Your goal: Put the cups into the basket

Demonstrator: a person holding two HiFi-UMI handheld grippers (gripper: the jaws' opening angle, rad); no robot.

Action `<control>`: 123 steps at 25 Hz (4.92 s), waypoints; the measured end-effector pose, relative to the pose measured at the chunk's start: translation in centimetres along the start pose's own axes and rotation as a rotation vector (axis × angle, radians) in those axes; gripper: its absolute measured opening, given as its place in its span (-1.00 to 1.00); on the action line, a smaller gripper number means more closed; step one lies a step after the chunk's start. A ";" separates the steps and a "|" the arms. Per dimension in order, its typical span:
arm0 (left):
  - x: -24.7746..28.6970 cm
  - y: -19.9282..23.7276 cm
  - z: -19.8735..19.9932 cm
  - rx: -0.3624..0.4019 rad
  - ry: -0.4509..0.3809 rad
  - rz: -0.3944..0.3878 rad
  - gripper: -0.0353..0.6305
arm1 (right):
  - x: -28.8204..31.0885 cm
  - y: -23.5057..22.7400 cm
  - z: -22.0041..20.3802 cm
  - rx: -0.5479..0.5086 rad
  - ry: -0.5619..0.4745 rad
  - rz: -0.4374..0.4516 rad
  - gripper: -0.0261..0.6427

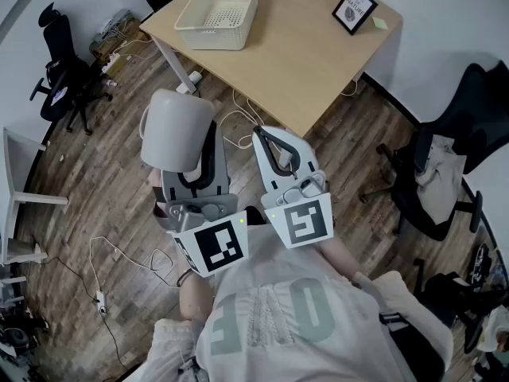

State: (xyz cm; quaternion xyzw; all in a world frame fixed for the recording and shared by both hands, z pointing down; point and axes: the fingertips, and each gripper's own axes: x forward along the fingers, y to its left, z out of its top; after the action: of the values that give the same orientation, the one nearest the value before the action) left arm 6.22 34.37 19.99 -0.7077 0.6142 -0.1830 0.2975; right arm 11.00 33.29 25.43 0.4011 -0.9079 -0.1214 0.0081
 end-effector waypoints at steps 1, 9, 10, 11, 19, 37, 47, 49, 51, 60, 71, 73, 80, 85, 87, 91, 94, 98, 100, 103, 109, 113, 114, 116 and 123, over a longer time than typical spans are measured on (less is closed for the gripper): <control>0.1 -0.1 0.0 0.001 0.001 0.000 -0.74 | 0.0 0.0 -0.1 -0.001 0.003 0.002 -0.93; 0.7 -0.6 -0.2 0.011 0.019 -0.008 -0.74 | 0.3 -0.7 -0.3 0.047 -0.021 -0.003 -0.93; 0.7 -0.7 -0.2 0.016 0.022 -0.012 -0.74 | 0.5 -0.9 -0.3 0.074 -0.037 -0.010 -0.93; 0.7 -0.9 -0.2 0.023 0.027 -0.015 -0.74 | 0.6 -1.2 -0.3 0.100 -0.049 -0.015 -0.93; 0.3 1.0 -3.6 0.020 0.123 0.011 -0.74 | 1.9 -0.1 -1.9 0.156 -0.033 0.026 -0.93; 12.3 9.3 -13.8 -0.075 0.104 0.039 -0.74 | 16.3 -3.3 -2.6 0.031 -0.013 0.014 -0.93; 27.3 18.4 -21.1 -0.077 0.048 -0.050 -0.74 | 33.3 -5.5 -5.0 0.025 0.114 -0.031 -0.93; 29.7 20.2 -21.8 -0.077 0.027 -0.073 -0.74 | 36.8 -6.1 -3.4 -0.026 0.083 -0.026 -0.93; 31.6 21.7 -22.6 -0.079 0.008 -0.088 -0.74 | 39.5 -6.6 -2.8 -0.029 0.073 -0.033 -0.93; 36.5 22.3 -23.9 -0.104 -0.061 -0.146 -0.74 | 44.6 -9.1 -3.2 -0.001 0.074 -0.103 -0.93; 43.5 21.5 -24.2 -0.119 -0.062 -0.199 -0.74 | 49.1 -14.3 -4.0 0.027 0.014 -0.158 -0.93; 45.0 21.6 -24.3 -0.087 -0.052 -0.217 -0.74 | 50.0 -15.2 -4.0 0.050 0.001 -0.168 -0.93; 52.4 18.7 -25.7 0.000 0.009 -0.378 -0.74 | 51.9 -18.7 -5.7 0.074 0.027 -0.192 -0.93; 55.5 14.9 -26.3 0.081 0.031 -0.493 -0.74 | 51.7 -21.4 -7.4 0.103 0.055 -0.244 -0.93; 56.5 13.1 -26.8 0.121 0.050 -0.546 -0.74 | 51.7 -22.6 -8.4 0.122 0.066 -0.263 -0.93; 57.7 9.8 -28.2 0.210 0.068 -0.653 -0.74 | 51.8 -24.3 -10.7 0.170 0.101 -0.301 -0.93; 58.2 7.1 -29.9 0.279 0.108 -0.747 -0.74 | 51.6 -24.9 -12.0 0.190 0.119 -0.322 -0.93; 59.0 3.7 -33.0 0.372 0.183 -0.888 -0.74 | 51.4 -25.5 -14.5 0.236 0.152 -0.340 -0.93; 59.1 2.1 -34.3 0.432 0.198 -0.956 -0.74 | 51.1 -25.6 -15.8 0.253 0.180 -0.348 -0.93; 59.1 0.1 -36.3 0.511 0.217 -1.027 -0.74 | 51.0 -26.1 -16.7 0.264 0.199 -0.354 -0.93; 57.3 -3.0 -40.0 0.606 0.295 -1.172 -0.74 | 50.2 -27.6 -17.6 0.303 0.200 -0.386 -0.93; 56.0 -4.5 -41.9 0.686 0.329 -1.270 -0.74 | 49.9 -28.6 -17.8 0.325 0.189 -0.417 -0.93; 55.7 -4.8 -42.3 0.702 0.337 -1.292 -0.74 | 49.9 -28.7 -17.8 0.327 0.186 -0.421 -0.93; 55.0 -5.3 -43.1 0.730 0.362 -1.337 -0.74 | 49.8 -28.7 -17.8 0.321 0.188 -0.424 -0.93; 53.5 -6.7 -44.8 0.813 0.409 -1.432 -0.74 | 49.3 -28.9 -18.0 0.329 0.192 -0.423 -0.93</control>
State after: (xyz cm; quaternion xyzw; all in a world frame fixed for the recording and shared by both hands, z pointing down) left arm -7.05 -26.27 52.50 -0.7168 -0.0539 -0.6580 0.2243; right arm 0.60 -25.28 32.22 0.5872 -0.8066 0.0673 0.0033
